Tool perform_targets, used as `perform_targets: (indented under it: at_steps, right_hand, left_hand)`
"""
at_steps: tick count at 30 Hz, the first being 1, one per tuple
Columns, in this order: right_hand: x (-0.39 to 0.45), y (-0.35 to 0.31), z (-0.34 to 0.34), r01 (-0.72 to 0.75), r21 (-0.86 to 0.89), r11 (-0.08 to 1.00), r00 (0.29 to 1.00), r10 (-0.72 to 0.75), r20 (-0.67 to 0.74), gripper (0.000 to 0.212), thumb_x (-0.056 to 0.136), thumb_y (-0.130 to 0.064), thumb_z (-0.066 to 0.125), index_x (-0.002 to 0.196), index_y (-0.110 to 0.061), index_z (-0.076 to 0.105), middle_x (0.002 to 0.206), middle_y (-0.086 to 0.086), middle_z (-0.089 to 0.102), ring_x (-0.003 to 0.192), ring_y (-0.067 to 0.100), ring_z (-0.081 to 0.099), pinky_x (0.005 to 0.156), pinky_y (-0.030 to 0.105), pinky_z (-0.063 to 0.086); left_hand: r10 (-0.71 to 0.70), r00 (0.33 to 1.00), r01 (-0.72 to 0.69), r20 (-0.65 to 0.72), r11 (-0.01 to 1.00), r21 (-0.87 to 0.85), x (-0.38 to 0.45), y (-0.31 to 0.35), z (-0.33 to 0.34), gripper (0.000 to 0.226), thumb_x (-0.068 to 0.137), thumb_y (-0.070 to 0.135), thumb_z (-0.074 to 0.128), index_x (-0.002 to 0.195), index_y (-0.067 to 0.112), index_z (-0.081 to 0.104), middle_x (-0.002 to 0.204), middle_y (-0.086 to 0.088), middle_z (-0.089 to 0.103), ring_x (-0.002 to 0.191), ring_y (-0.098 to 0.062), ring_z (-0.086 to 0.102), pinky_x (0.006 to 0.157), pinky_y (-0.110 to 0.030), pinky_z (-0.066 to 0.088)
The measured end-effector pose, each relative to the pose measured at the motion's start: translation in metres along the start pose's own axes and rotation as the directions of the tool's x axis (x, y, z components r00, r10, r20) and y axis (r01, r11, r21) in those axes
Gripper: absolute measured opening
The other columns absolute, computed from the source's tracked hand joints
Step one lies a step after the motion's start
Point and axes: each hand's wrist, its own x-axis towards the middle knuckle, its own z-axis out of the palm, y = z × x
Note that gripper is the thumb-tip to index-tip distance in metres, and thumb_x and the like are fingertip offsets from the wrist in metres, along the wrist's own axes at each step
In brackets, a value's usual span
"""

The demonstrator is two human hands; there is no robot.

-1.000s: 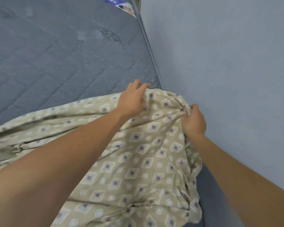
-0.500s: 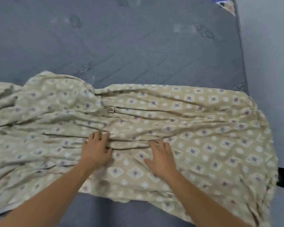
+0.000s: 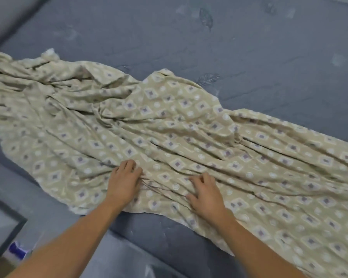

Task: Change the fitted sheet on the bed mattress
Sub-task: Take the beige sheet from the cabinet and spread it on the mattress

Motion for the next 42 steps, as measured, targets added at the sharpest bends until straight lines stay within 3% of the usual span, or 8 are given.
perform_targets:
  at_steps: [5,7,14,20,25,34,39,42]
  right_hand:
    - [0.045,-0.068,0.006,0.042,0.000,0.999,0.999,-0.042,0.004,0.005,0.099,-0.027,0.062,0.098,-0.023,0.063,0.100,-0.005,0.061,0.093,0.020,0.059,0.078,0.040,0.050]
    - [0.057,-0.092,0.007,0.022,0.025,0.999,1.000,-0.021,-0.011,0.014,0.101,-0.025,0.057,0.088,-0.022,0.058,0.088,-0.007,0.060,0.079,0.018,0.058,0.070,0.040,0.051]
    - [0.104,-0.178,-0.002,0.111,0.069,0.991,0.992,-0.115,0.056,0.020,0.101,-0.038,0.057,0.117,-0.027,0.061,0.102,-0.007,0.064,0.092,0.016,0.061,0.078,0.036,0.050]
    - [0.146,-0.261,0.018,0.198,0.130,0.972,0.978,-0.204,0.036,0.009,0.103,-0.031,0.056,0.105,-0.027,0.065,0.084,-0.013,0.065,0.077,0.009,0.062,0.073,0.035,0.054]
    - [0.234,-0.344,0.057,0.304,0.084,0.949,0.952,-0.299,-0.061,0.013,0.098,-0.025,0.061,0.110,-0.024,0.064,0.103,-0.009,0.060,0.100,0.015,0.056,0.084,0.036,0.050]
    - [0.433,-0.544,0.105,0.358,-0.134,0.924,0.890,-0.381,-0.250,0.048,0.087,-0.021,0.067,0.135,-0.018,0.059,0.144,0.011,0.048,0.130,0.032,0.044,0.107,0.047,0.043]
    - [0.532,-0.595,0.113,0.266,-0.245,0.932,0.940,-0.307,-0.148,0.089,0.086,-0.035,0.070,0.164,-0.027,0.027,0.164,0.015,0.033,0.149,0.042,0.029,0.122,0.054,0.032]
    - [0.551,-0.597,0.117,0.203,-0.327,0.923,0.965,-0.246,-0.096,0.074,0.084,-0.033,0.072,0.153,-0.030,0.043,0.134,0.008,0.053,0.125,0.038,0.049,0.098,0.050,0.044]
  left_hand:
    - [0.109,0.994,-0.108,0.006,0.991,-0.082,0.022,-0.044,-0.024,0.019,0.101,0.041,0.059,0.093,0.024,0.059,0.088,0.004,0.060,0.086,-0.024,0.060,0.076,-0.039,0.039]
    - [0.102,0.994,-0.094,0.039,0.982,-0.161,0.023,-0.056,-0.037,0.025,0.104,0.045,0.053,0.092,0.023,0.055,0.084,0.005,0.059,0.082,-0.023,0.060,0.068,-0.037,0.038]
    - [-0.106,0.992,0.121,0.063,0.934,-0.336,0.007,-0.122,-0.073,0.020,0.105,0.036,0.050,0.092,0.022,0.056,0.079,0.009,0.059,0.074,-0.016,0.057,0.059,-0.034,0.045]
    - [-0.342,0.939,0.313,0.023,0.828,-0.465,0.009,-0.205,-0.074,0.022,0.103,0.031,0.050,0.082,0.025,0.054,0.062,0.007,0.056,0.057,-0.010,0.054,0.051,-0.033,0.042]
    - [-0.408,0.901,0.278,-0.148,0.805,-0.524,0.055,-0.317,-0.054,0.006,0.100,0.030,0.056,0.100,0.026,0.060,0.084,0.012,0.056,0.084,-0.012,0.054,0.060,-0.036,0.050]
    - [-0.311,0.928,0.230,-0.203,0.911,-0.343,0.187,-0.580,-0.081,0.061,0.091,0.044,0.071,0.147,0.030,0.052,0.149,-0.007,0.045,0.138,-0.032,0.041,0.100,-0.052,0.049]
    - [-0.183,0.982,0.189,0.046,0.959,-0.213,0.239,-0.666,-0.079,0.070,0.092,0.054,0.066,0.154,0.036,0.039,0.137,-0.002,0.053,0.130,-0.028,0.048,0.099,-0.046,0.048]
    - [-0.193,0.980,0.197,0.038,0.958,-0.210,0.238,-0.675,-0.067,0.042,0.099,0.029,0.060,0.140,0.025,0.051,0.119,-0.005,0.060,0.117,-0.028,0.056,0.086,-0.043,0.053]
